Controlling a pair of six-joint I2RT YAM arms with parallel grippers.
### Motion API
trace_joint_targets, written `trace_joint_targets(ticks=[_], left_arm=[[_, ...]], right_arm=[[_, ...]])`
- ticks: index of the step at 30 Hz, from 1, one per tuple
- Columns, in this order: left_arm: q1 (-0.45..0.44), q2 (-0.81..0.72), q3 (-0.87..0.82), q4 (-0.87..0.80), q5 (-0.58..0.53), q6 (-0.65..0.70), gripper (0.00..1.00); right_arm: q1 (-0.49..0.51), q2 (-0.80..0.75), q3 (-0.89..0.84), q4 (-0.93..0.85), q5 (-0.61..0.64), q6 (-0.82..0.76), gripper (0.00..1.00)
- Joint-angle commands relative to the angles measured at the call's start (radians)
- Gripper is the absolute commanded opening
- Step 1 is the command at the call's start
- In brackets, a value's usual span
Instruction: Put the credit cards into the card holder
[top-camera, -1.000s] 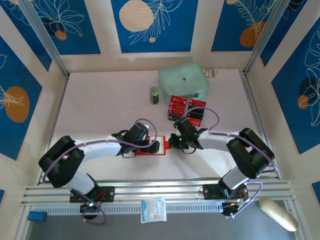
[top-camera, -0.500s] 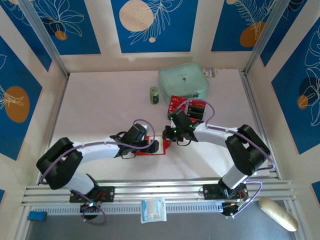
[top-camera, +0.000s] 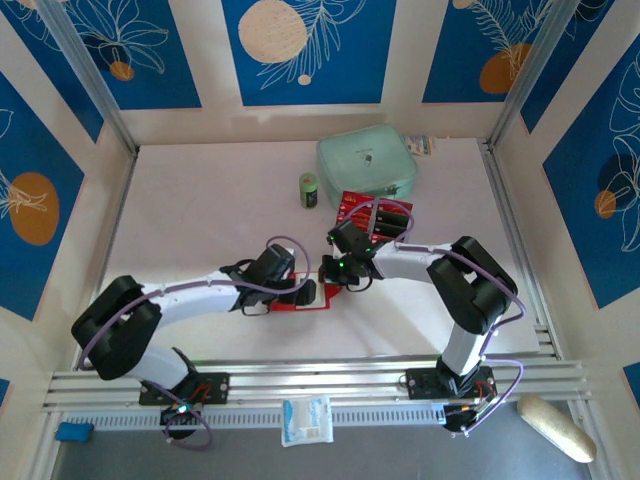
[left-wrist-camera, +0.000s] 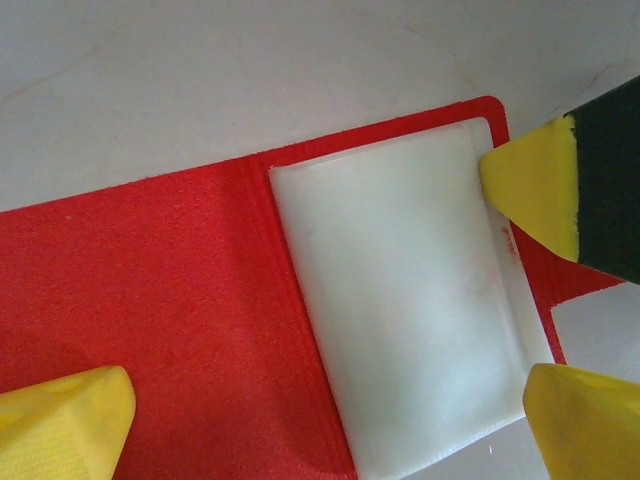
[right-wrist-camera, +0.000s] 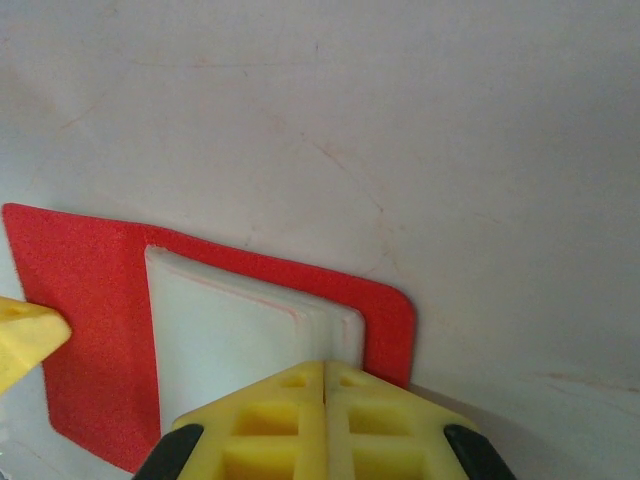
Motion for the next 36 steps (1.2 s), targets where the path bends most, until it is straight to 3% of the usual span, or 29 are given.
trace_joint_targets(ticks=[1,5,16,36], left_arm=[[-0.004,-0.027,0.068,-0.139,-0.045,0.016,1.0],[-0.003,-0.026,0.077,-0.171,-0.058,0.021,1.0],[-0.003,-0.003,-0.024,-0.045,-0.07,0.028,1.0],[-0.004,-0.013,-0.052,0.005,-0.087,0.043,1.0]], right_arm=[[0.006,0.018,0.012,-0.02,-0.024,-0.013,0.0],[0.006,-0.003,0.005,-0.021,-0.024,-0.008,0.0],[0.008,-0.079,0.015,-0.052,-0.015,-0.017,0.0],[0.023,0.029,0.045,-0.03,-0.032,-0.02,0.0]])
